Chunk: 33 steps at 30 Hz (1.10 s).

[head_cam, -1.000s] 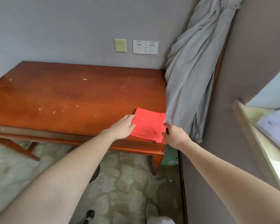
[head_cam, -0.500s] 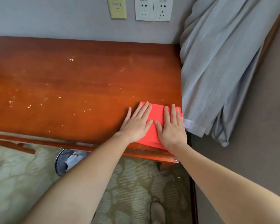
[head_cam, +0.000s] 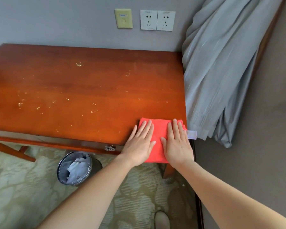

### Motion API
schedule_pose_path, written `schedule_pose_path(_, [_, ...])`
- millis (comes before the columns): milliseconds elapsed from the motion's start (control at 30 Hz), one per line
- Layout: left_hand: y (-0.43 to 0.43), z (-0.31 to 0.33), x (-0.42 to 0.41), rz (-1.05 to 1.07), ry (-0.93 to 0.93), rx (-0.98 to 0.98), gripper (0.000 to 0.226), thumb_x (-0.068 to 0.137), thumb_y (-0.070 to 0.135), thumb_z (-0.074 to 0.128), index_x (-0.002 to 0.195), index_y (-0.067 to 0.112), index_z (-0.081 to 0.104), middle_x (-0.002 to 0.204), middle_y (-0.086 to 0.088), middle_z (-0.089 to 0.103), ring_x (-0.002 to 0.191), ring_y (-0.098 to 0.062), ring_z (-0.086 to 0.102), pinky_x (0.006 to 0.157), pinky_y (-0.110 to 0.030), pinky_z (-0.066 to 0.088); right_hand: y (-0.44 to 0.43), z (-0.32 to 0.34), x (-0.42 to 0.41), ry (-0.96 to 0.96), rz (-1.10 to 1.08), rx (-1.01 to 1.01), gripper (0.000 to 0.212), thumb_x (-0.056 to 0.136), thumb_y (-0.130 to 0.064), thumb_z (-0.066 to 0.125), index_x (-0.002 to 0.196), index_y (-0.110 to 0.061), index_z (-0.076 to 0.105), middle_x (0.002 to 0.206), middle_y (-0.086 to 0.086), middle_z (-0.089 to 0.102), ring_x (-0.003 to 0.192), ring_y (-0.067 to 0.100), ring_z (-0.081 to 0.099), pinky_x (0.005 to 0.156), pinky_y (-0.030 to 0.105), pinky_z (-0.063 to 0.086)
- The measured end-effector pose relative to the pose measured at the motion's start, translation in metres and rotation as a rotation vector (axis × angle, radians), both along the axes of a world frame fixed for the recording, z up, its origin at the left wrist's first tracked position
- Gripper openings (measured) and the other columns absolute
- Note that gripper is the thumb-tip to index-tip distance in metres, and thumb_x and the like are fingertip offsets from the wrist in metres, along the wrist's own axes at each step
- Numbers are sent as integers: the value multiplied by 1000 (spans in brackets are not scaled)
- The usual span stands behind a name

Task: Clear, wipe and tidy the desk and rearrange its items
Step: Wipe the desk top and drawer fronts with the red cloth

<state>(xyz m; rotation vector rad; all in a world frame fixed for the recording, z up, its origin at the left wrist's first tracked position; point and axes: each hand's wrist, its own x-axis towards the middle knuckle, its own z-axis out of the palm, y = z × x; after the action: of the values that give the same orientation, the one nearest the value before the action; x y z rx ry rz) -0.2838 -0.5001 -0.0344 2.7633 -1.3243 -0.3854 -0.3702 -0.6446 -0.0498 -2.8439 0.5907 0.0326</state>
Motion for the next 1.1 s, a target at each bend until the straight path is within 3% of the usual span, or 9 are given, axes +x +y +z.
schedule_pose_path(267, [-6, -12, 25, -61, -6, -52, 67, 99, 50, 1, 155, 19, -17, 160, 7, -29, 144, -5, -32, 122, -39, -14, -9, -6, 15, -59, -24, -11, 75, 93, -50, -4, 156, -10, -2, 162, 7, -13, 149, 19, -18, 120, 33, -12])
schedule_pose_path(533, [-40, -8, 70, -53, -21, -34, 63, 103, 47, 6, 155, 21, -17, 160, 10, -29, 144, -5, -31, 121, -50, -11, -41, -5, 59, -74, -35, -4, 76, 92, -50, -3, 156, -10, 1, 163, 6, -9, 149, 18, -16, 122, 34, -6])
schedule_pose_path(700, [-63, -12, 105, -66, -43, -42, 65, 99, 49, -2, 156, 21, -16, 161, 9, -27, 145, -6, -30, 121, -52, -8, -63, -7, 90, -82, -55, -6, 73, 94, -49, 1, 157, -10, 2, 164, 5, -8, 150, 18, -14, 123, 35, -4])
schedule_pose_path(833, [-89, -10, 139, -62, -40, -50, 61, 105, 46, 8, 156, 21, -15, 161, 10, -26, 145, -6, -29, 121, -52, -9, -86, -6, 124, -104, -65, -7, 74, 94, -49, 0, 156, -10, 5, 164, 6, -4, 150, 18, -12, 121, 32, -7])
schedule_pose_path(1100, [-157, -11, 234, -58, -68, -69, 60, 104, 48, 5, 156, 24, -14, 163, 10, -21, 147, -6, -25, 120, -52, -10, -155, -9, 220, -139, -70, -17, 79, 90, -51, -4, 157, -11, 7, 164, 5, 2, 151, 18, -7, 121, 31, -6])
